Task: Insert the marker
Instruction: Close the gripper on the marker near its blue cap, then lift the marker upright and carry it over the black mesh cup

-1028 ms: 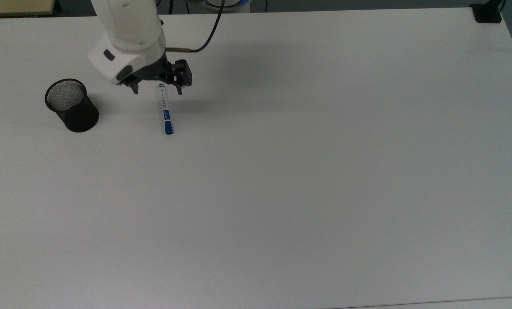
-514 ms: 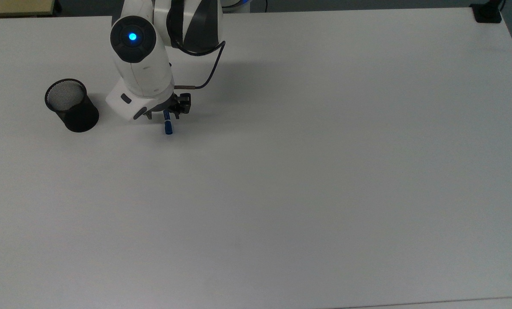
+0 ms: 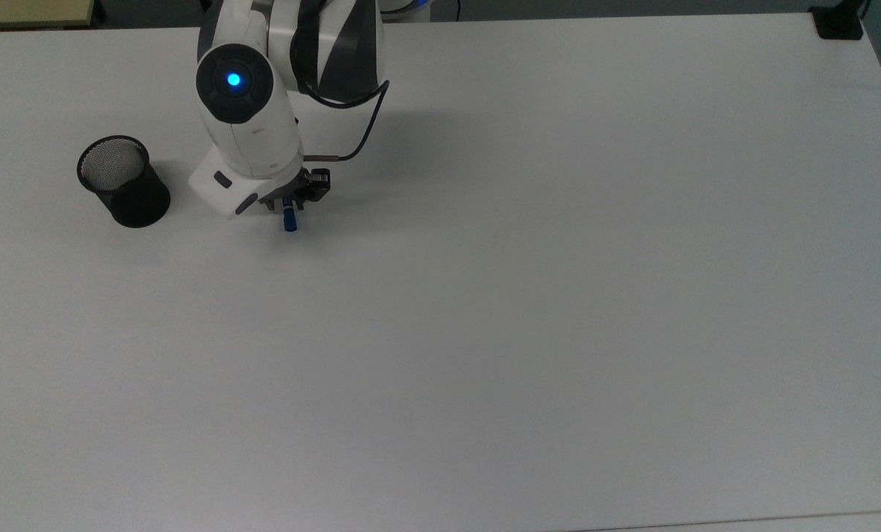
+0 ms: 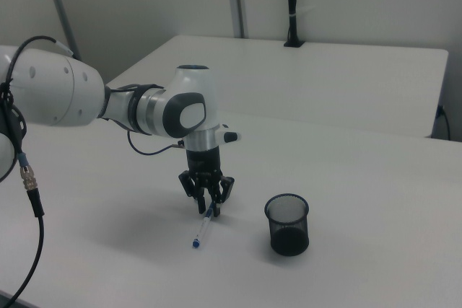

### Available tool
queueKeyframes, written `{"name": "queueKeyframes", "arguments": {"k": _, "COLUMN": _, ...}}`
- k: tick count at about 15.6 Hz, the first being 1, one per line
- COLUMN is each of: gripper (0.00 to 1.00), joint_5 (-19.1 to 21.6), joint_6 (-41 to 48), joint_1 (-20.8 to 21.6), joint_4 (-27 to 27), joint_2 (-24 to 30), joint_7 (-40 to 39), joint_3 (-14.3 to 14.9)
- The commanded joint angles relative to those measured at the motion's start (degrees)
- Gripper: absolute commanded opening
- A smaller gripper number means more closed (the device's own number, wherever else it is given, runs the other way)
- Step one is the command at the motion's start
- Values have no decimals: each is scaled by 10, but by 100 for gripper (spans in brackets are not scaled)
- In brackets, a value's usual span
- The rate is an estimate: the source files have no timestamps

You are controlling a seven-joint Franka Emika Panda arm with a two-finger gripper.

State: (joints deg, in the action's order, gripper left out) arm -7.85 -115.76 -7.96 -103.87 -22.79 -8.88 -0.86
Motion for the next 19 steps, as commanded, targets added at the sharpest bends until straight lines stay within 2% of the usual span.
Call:
{"name": "queueKeyframes", "arguments": {"k": 1, "gripper": 39, "joint_5": -7, "joint_6": -15, "joint_1": 4, "joint_4": -5, "joint_2": 0, "joint_7": -9, "joint_3": 1}}
{"name": "queueKeyframes", "arguments": {"k": 3, "gripper": 25, "joint_5": -7, "joint_6": -22, "joint_1": 4, "joint_4": -5, "joint_2": -3, "joint_7": -7, "joint_3": 1}}
{"name": "queueKeyframes", "arguments": {"k": 5, "gripper": 19, "joint_5": -6, "joint_6": -23, "joint_1": 4, "joint_4": -5, "joint_2": -3, "joint_7": -7, "joint_3": 2}}
{"name": "queueKeyframes", "arguments": {"k": 10, "gripper": 18, "joint_5": -4, "joint_6": -24, "joint_1": 1, "joint_4": 2, "joint_2": -1, "joint_7": -7, "joint_3": 1}}
{"name": "queueKeyframes", "arguments": {"k": 15, "gripper": 18, "joint_5": 3, "joint_6": -26, "joint_1": -16, "joint_4": 46, "joint_2": 21, "joint_7": -7, "joint_3": 1}}
{"name": "queueKeyframes", "arguments": {"k": 19, "gripper": 18, "joint_5": 6, "joint_6": -107, "joint_1": -49, "joint_4": 40, "joint_2": 59, "joint_7": -4, "joint_3": 0}}
